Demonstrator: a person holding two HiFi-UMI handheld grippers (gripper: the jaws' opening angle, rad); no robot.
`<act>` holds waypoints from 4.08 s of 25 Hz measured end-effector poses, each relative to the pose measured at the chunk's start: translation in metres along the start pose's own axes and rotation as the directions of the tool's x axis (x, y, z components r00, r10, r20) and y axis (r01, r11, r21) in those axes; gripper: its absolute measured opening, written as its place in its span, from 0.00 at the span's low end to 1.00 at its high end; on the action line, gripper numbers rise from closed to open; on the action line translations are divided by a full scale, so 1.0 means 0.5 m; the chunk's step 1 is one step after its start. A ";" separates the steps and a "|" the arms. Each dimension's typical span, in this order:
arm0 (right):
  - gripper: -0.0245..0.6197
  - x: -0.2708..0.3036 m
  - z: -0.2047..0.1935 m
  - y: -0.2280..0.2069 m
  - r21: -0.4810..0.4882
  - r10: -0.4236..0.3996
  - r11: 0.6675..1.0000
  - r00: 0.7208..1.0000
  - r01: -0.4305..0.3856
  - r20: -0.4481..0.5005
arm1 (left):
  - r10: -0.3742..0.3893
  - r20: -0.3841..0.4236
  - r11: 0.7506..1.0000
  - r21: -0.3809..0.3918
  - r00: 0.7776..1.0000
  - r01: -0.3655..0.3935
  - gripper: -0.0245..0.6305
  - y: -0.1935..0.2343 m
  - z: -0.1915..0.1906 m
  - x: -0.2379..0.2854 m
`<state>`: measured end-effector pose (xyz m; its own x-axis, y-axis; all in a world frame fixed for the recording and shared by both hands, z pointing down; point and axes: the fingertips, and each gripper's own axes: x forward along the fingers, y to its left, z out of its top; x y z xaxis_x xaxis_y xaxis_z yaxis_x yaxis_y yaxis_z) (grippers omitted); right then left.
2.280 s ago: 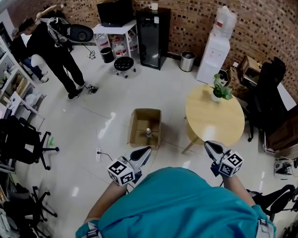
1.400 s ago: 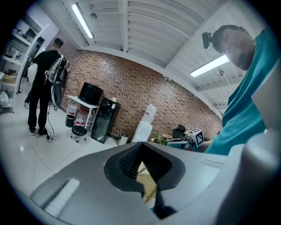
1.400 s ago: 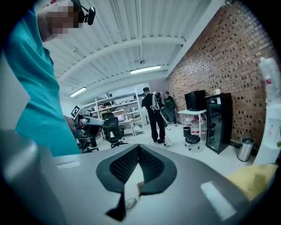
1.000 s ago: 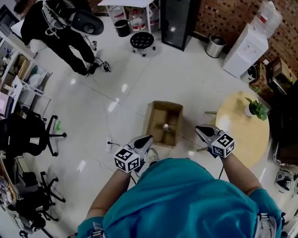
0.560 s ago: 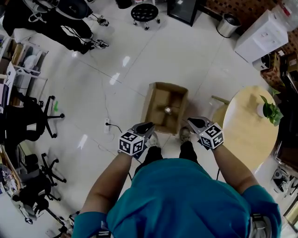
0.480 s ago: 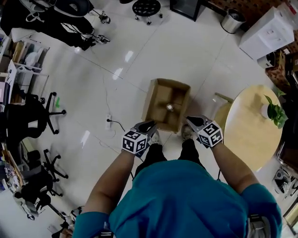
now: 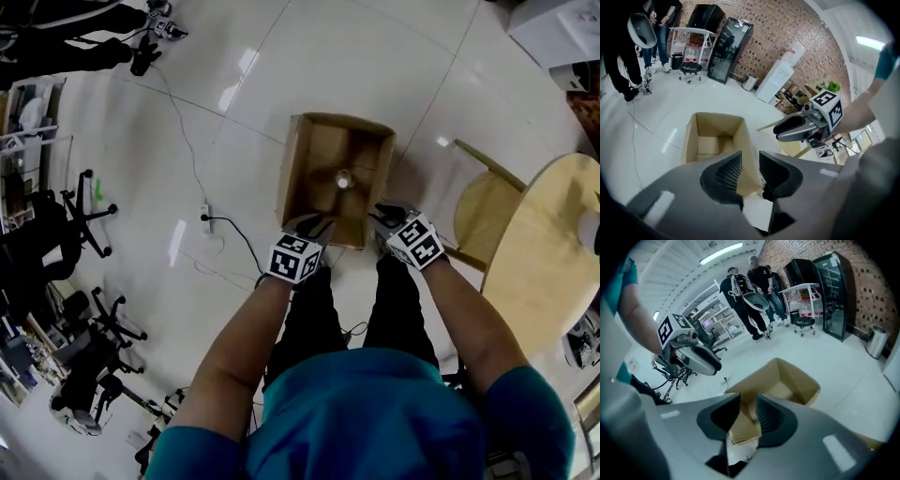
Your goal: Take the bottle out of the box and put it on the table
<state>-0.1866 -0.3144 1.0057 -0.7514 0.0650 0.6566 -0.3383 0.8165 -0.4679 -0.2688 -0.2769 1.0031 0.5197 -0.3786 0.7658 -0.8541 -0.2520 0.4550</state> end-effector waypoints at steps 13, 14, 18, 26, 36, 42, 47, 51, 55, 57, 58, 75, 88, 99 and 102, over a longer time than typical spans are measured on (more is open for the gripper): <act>0.22 0.397 -0.311 -0.186 0.082 -0.031 0.996 0.998 0.027 0.051 | 0.122 -0.308 0.963 0.266 0.943 -0.038 0.28 0.322 -0.340 0.545; 0.22 0.414 -0.330 -0.184 0.085 -0.034 0.996 0.998 0.029 0.055 | 0.130 -0.326 0.955 0.294 0.937 -0.031 0.29 0.332 -0.368 0.568; 0.22 0.443 -0.375 -0.187 0.089 -0.040 0.995 0.997 0.033 0.069 | 0.194 -0.368 0.931 0.361 0.909 -0.053 0.35 0.372 -0.429 0.640; 0.22 0.449 -0.365 -0.180 0.092 -0.027 0.996 0.995 0.018 0.097 | 0.289 -0.431 0.907 0.409 0.855 -0.101 0.34 0.431 -0.447 0.692; 0.22 0.429 -0.330 -0.182 0.092 -0.043 0.995 0.993 0.033 0.107 | 0.347 -0.437 0.880 0.457 0.830 -0.128 0.27 0.452 -0.446 0.671; 0.22 0.382 -0.284 -0.156 0.071 -0.049 0.997 0.993 0.041 0.104 | 0.339 -0.408 0.871 0.477 0.848 -0.118 0.27 0.413 -0.421 0.573; 0.22 0.279 -0.168 -0.120 0.019 -0.051 0.999 0.991 0.049 0.128 | 0.309 -0.366 0.886 0.447 0.878 -0.126 0.27 0.323 -0.322 0.446; 0.21 0.141 -0.043 -0.056 -0.027 -0.047 0.998 0.988 0.051 0.145 | 0.309 -0.343 0.867 0.486 0.887 -0.114 0.27 0.208 -0.204 0.308; 0.21 -0.031 0.161 0.101 -0.076 -0.033 0.996 0.990 0.043 0.137 | 0.290 -0.331 0.859 0.504 0.898 -0.091 0.27 0.083 -0.055 0.065; 0.21 -0.133 0.272 0.143 -0.114 -0.036 0.992 0.989 0.053 0.146 | 0.281 -0.287 0.855 0.509 0.916 -0.102 0.27 0.021 0.057 -0.035; 0.21 -0.183 0.308 0.156 -0.133 -0.038 0.989 0.987 0.059 0.156 | 0.279 -0.260 0.851 0.513 0.924 -0.113 0.27 -0.012 0.101 -0.071; 0.20 -0.900 0.409 0.427 -0.289 0.092 0.957 0.914 0.028 0.394 | 0.298 0.066 0.819 0.495 0.952 -0.290 0.27 -0.586 0.322 -0.539; 0.20 -1.078 0.390 0.679 -0.192 -0.133 0.948 0.866 0.253 0.482 | 0.045 0.181 0.715 0.680 0.982 -0.158 0.27 -0.830 0.339 -0.798; 0.20 -1.272 0.211 0.885 0.005 -0.357 0.897 0.717 0.443 0.599 | -0.172 0.156 0.573 0.819 0.973 -0.030 0.27 -1.104 0.273 -0.936; 0.20 -1.387 0.116 0.900 0.018 -0.370 0.884 0.677 0.466 0.637 | -0.180 0.152 0.538 0.842 0.972 -0.032 0.27 -1.245 0.241 -0.913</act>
<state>0.1493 -0.0253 0.3055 -0.7440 -0.6233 0.2406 -0.6599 0.7420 -0.1182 0.0284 -0.0545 0.3156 0.6619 -0.4582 0.5932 -0.4588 -0.8735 -0.1629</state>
